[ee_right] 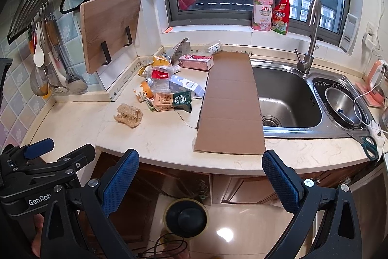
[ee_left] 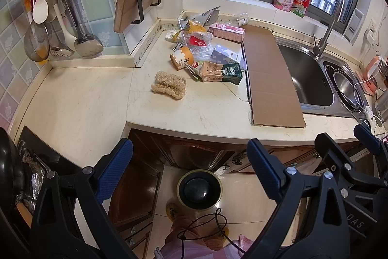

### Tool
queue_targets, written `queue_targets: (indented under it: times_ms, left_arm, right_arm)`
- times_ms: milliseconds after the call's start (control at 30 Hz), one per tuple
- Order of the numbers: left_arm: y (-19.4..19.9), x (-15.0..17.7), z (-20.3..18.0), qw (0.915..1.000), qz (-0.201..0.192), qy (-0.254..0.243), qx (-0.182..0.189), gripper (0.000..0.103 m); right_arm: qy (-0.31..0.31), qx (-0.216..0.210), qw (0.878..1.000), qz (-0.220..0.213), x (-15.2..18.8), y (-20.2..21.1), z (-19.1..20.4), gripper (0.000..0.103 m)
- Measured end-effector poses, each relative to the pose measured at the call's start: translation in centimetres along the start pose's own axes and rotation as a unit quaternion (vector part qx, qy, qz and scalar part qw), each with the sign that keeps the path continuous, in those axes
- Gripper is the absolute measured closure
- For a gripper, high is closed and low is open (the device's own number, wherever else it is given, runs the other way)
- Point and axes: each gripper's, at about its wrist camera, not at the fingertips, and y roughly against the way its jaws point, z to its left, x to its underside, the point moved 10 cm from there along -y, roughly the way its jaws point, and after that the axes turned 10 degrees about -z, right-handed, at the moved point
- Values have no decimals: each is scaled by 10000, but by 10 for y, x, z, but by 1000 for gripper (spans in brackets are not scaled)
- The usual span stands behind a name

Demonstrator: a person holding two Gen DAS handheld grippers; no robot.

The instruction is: Collect trash

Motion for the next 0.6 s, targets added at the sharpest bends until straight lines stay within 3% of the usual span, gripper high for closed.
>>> queue_targets:
  times_ms: [600]
  left_arm:
    - [3,8,3,9999,59,111,40,9]
  right_arm:
    - [4,-29,10000,10,5,1,6,1]
